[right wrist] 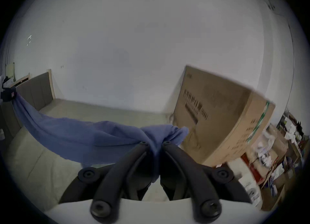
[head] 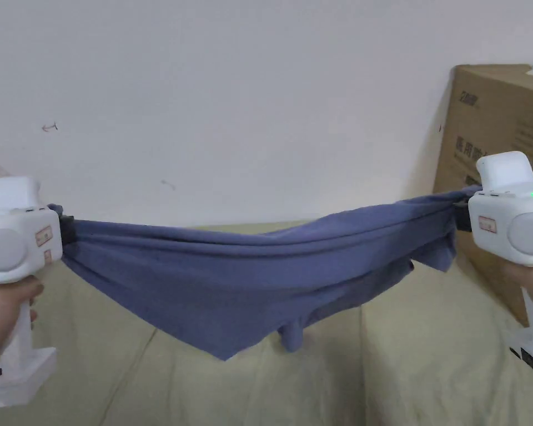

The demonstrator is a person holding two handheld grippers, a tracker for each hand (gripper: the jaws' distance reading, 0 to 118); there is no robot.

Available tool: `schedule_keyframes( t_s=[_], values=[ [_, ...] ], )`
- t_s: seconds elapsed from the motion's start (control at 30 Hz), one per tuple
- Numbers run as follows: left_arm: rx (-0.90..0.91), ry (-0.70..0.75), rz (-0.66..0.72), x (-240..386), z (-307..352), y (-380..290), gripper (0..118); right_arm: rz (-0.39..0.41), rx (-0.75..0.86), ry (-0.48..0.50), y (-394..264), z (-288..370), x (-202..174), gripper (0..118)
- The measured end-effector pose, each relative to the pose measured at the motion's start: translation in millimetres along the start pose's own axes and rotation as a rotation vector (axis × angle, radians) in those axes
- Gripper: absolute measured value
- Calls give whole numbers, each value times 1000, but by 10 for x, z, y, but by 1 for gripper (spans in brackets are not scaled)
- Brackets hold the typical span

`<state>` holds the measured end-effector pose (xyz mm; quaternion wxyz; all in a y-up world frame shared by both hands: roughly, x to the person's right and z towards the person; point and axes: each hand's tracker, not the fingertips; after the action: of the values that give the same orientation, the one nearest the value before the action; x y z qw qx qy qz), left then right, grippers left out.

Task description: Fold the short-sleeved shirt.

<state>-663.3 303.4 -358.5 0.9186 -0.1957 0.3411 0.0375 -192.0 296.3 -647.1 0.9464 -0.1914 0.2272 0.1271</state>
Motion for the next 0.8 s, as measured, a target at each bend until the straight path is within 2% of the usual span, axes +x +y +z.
schedule_keyframes(
  t_s=[0.13,0.23,0.33,0.4,0.53,0.8],
  values=[
    [-126,-45,25,75,-169,-689,6,-24,-74,-9,-721,-175,-62,6],
    [-224,-53,17,94,-200,-1213,6,-74,-130,51,-1277,-145,-48,6],
    [-248,-77,11,82,-40,-1630,6,-14,-149,59,-1764,6,-62,6],
    [-232,-105,-24,110,170,-1870,6,-37,-157,84,-2000,167,-32,6],
    [-255,-144,-38,142,578,-2158,6,-95,-165,107,-2313,469,96,6],
    [-251,-163,-49,-96,1545,-2400,6,-83,-147,142,-2570,1578,260,6]
  ],
)
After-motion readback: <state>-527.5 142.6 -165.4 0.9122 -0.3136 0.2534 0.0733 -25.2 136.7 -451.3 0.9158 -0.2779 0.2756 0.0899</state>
